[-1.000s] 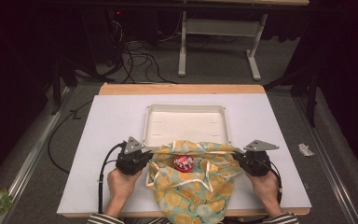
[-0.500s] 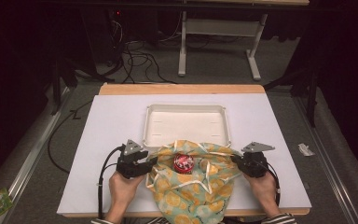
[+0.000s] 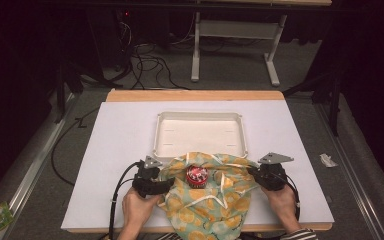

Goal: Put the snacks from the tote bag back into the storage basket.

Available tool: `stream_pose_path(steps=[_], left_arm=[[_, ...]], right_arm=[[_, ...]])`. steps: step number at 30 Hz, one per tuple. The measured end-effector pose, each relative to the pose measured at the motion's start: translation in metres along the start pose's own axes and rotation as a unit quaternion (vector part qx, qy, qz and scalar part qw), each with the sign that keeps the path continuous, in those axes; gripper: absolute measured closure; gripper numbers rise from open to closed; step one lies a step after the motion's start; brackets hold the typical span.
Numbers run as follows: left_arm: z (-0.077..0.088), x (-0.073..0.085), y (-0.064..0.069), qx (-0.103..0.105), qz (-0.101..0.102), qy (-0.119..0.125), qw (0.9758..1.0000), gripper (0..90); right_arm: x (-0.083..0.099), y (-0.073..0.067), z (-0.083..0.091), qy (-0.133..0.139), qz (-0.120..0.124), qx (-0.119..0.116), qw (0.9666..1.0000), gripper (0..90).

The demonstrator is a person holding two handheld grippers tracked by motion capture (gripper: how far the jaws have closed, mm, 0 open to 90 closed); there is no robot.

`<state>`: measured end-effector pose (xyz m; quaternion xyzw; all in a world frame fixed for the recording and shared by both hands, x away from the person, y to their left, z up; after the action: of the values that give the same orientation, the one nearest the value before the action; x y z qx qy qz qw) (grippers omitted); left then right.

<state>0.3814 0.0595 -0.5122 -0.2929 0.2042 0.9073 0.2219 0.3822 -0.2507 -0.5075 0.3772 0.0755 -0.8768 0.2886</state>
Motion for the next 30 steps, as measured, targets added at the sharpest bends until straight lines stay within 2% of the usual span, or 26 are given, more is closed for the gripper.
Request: stream_pose_path(steps=[1, 2, 3, 7, 11, 13, 14, 21, 25, 27, 30], left_arm=[[-0.002, 0.002, -0.002, -0.009, -0.007, -0.007, 0.9999, 50.5], [-0.003, 0.003, -0.003, -0.016, -0.014, -0.011, 0.9997, 58.3], [-0.003, 0.004, -0.005, -0.020, -0.018, -0.015, 0.9995, 58.3], [-0.002, 0.004, -0.011, -0.031, -0.030, -0.023, 0.9988, 71.6], [0.001, 0.002, -0.017, -0.036, -0.037, -0.020, 0.9984, 79.0], [0.003, 0.000, -0.019, -0.038, -0.040, -0.013, 0.9984, 79.2], [0.004, -0.001, -0.020, -0.039, -0.039, -0.009, 0.9984, 78.8], [0.004, -0.002, -0.025, -0.060, -0.049, 0.005, 0.9970, 78.9], [0.003, 0.002, -0.028, -0.048, -0.044, 0.011, 0.9978, 81.8], [0.003, 0.003, -0.027, -0.050, -0.053, 0.013, 0.9973, 83.9], [0.003, 0.002, -0.025, -0.046, -0.054, 0.022, 0.9973, 85.0]], right_arm=[[0.000, 0.001, 0.000, 0.002, 0.000, 0.001, 1.0000, 90.0], [0.001, 0.002, 0.001, 0.002, -0.001, 0.002, 1.0000, 90.0], [0.001, 0.002, 0.001, 0.002, -0.001, 0.002, 1.0000, 90.0], [0.002, 0.006, 0.002, 0.004, -0.004, 0.006, 1.0000, 90.0], [0.000, 0.009, 0.005, 0.014, -0.011, 0.006, 0.9998, 90.0], [-0.001, 0.011, 0.006, 0.016, -0.007, 0.008, 0.9998, 90.0], [-0.001, 0.012, 0.007, 0.013, -0.013, 0.007, 0.9998, 90.0], [0.000, 0.015, 0.007, 0.009, -0.017, 0.012, 0.9997, 90.0], [0.003, 0.018, 0.007, 0.007, -0.017, 0.017, 0.9997, 90.0], [0.005, 0.018, 0.005, 0.004, -0.012, 0.019, 0.9997, 90.0], [0.009, 0.019, 0.002, -0.008, -0.015, 0.020, 0.9997, 90.0]])
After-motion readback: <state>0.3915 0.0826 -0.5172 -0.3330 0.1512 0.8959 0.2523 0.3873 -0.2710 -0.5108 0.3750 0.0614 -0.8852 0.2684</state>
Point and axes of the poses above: each handheld gripper's, and its own axes: z roughly backward along the jaws, x roughly out of its underside, y roughly to its right, the point moved 8 cm from there along -z, roughly forward along the jaws, and after that the axes turned 7 degrees about z, right-handed, at the moved point
